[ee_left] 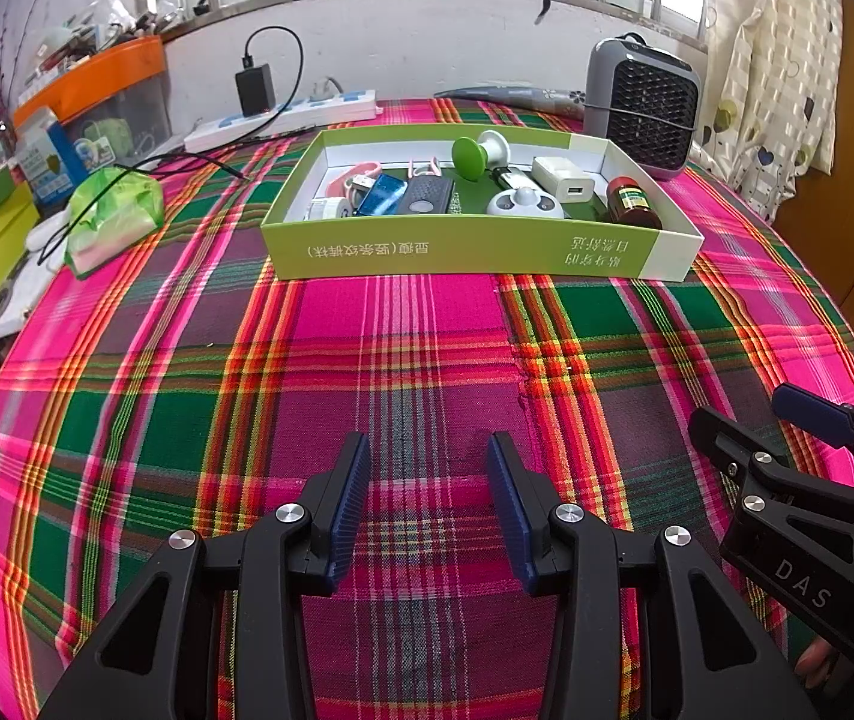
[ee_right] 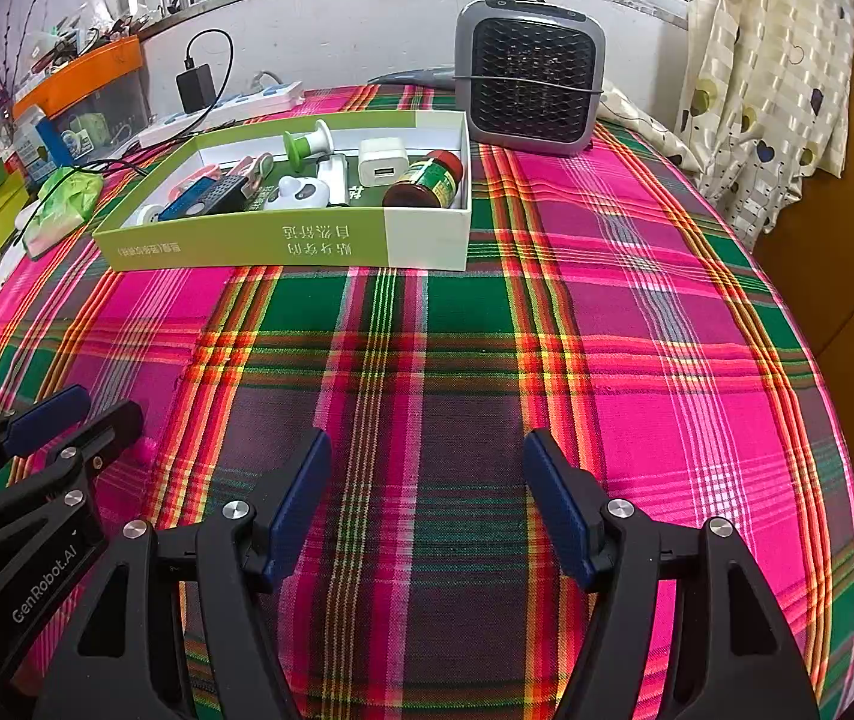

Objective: Organize rigid objects

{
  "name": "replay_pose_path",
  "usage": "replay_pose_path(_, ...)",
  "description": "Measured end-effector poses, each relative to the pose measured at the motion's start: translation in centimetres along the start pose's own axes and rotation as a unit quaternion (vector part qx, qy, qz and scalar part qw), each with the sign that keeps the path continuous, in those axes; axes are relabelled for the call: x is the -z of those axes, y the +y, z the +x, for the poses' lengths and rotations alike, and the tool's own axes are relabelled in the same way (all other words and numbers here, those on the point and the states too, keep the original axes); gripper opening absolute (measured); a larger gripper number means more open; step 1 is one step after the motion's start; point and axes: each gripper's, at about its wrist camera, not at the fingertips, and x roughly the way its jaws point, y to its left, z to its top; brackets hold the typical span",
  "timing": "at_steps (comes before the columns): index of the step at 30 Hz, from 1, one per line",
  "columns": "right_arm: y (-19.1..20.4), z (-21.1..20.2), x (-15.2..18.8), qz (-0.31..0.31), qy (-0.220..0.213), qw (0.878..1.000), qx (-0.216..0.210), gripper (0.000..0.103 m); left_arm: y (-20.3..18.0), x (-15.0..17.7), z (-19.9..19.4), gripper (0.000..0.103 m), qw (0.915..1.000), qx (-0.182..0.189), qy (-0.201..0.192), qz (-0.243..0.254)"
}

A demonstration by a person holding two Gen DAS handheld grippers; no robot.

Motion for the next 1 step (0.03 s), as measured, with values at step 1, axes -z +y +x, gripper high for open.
replay_pose_path(1,0.02,0.0,0.0,0.0,0.0,1.0,0.0,0.067,0.02,0.0,0.0,0.04,1.0,0.0,0.0,0.0)
